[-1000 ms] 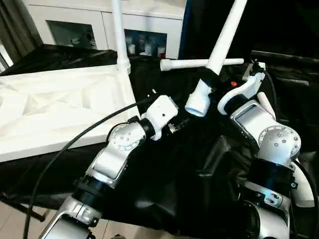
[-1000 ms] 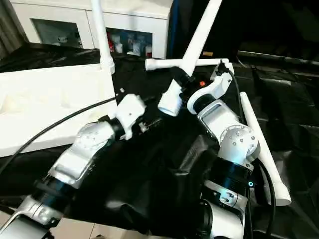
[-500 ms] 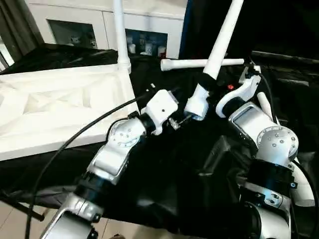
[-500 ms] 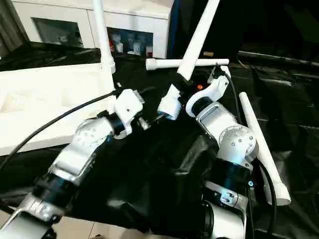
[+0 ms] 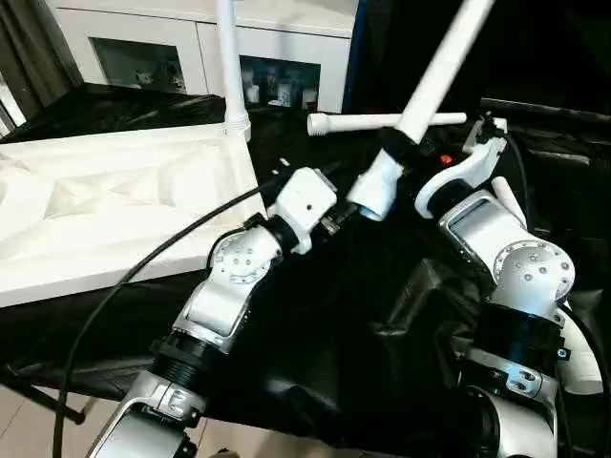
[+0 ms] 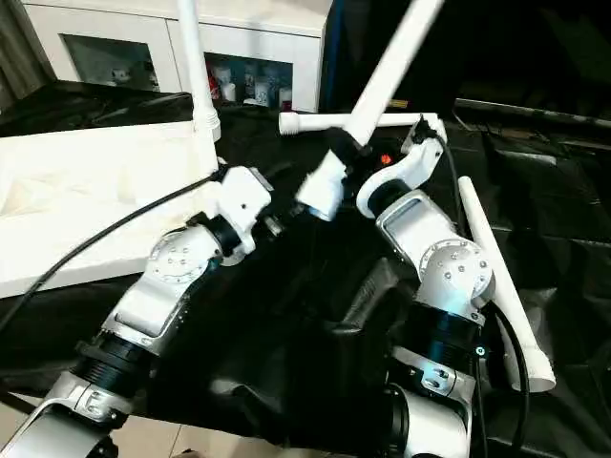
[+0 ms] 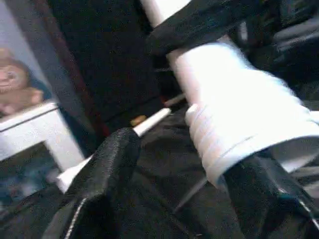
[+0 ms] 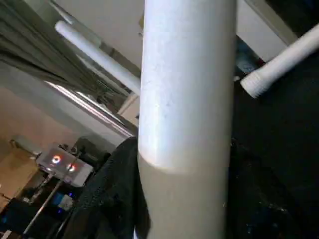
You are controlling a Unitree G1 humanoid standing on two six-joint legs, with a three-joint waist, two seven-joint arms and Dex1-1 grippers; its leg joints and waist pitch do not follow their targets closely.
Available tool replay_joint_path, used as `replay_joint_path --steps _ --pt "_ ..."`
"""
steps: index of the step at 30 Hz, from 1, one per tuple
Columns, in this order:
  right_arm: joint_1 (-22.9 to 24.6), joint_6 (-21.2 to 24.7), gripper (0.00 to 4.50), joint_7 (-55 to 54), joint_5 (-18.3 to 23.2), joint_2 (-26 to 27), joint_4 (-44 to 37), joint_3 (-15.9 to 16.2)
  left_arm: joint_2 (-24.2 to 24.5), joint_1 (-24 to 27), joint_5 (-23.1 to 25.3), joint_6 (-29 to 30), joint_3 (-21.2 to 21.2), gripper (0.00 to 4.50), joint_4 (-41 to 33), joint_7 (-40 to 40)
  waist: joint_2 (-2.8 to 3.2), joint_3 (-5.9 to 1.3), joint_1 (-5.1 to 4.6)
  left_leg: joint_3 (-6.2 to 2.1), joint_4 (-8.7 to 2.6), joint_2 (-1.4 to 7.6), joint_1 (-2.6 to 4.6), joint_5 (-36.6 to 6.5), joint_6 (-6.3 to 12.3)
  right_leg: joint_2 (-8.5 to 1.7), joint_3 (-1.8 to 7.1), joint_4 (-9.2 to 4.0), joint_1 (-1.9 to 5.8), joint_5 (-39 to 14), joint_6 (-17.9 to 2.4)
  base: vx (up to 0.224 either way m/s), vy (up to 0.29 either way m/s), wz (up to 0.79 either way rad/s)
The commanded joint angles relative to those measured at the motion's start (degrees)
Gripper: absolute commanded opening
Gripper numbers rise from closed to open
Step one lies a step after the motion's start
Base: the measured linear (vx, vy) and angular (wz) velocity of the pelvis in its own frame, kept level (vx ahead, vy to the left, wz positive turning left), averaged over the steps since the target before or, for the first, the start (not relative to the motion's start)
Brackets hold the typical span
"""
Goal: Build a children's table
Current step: Pick table leg
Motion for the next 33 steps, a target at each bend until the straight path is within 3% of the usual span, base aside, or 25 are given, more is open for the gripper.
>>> replay_joint_path --steps 1,11,21,27,31,32,33 --pt "1.73 1.83 1.88 -1.09 -0.31 -0.17 0.7 1.19 0.13 -3.48 -0.27 -2.65 4.21 2.56 -1.45 3.12 -0.45 -4.52 0.11 -0.31 -3.41 2.2 0.2 1.46 0.85 -4.45 2.51 -3.32 3.88 5.29 -10.56 0.0 0.0 0.0" --pt "2.52 1.63 1.88 -1.64 0.72 -0.38 0.83 1.92 -0.7 -3.56 -2.05 -8.0 5.39 1.97 -2.43 3.26 -0.38 -4.59 0.29 -0.31 -3.37 2.22 0.1 1.87 0.94 -4.52 2.52 -3.16 3.96 6.7 -11.08 0.0 0.0 0.0" --pt "3.07 1.68 1.88 -2.55 2.25 -1.38 2.15 2.55 -2.34 -2.32 -6.14 -13.4 5.38 1.09 -4.91 -0.82 -0.33 -4.54 0.31 -0.29 -3.42 2.22 0.13 1.29 0.64 -4.56 2.52 -3.22 3.89 5.74 -11.05 0.0 0.0 0.0" --pt "3.35 1.6 1.88 -2.78 2.18 -1.95 2.66 2.96 -3.43 -2.04 -9.23 -12.38 6.88 0.64 -5.66 -1.62 -0.36 -4.52 0.32 -0.22 -3.39 2.19 0.11 0.91 0.45 -4.52 2.55 -3.26 3.87 5.77 -11.14 0.0 0.0 0.0" --pt "3.49 0.87 1.88 -2.15 1.24 -2.65 3.14 3.71 -2.97 -2.27 -8.34 -12.14 7.18 0.34 -4.99 -1.02 -0.39 -4.55 0.29 -0.26 -3.39 2.22 0.09 1.08 0.41 -4.53 2.53 -3.24 3.93 5.9 -10.78 0.0 0.0 0.0" --pt "3.53 0.72 2.23 -1.97 1.53 -2.82 3.37 3.78 -2.91 -2.33 -8.23 -12.13 7.28 0.27 -4.76 -0.91 -0.24 -4.55 0.33 -0.26 -3.37 2.21 0.1 1.1 0.4 -4.51 2.55 -3.21 3.89 6.03 -10.79 0.0 0.0 0.0" --pt "3.62 0.85 2.23 -1.65 2.06 -2.98 3.5 3.78 -2.91 -2.37 -8.27 -11.99 7.42 0.27 -4.61 -0.81 -0.3 -4.54 0.31 -0.23 -3.36 2.2 0.11 0.97 0.4 -4.49 2.56 -3.26 3.89 6.04 -10.8 0.0 0.0 0.0"
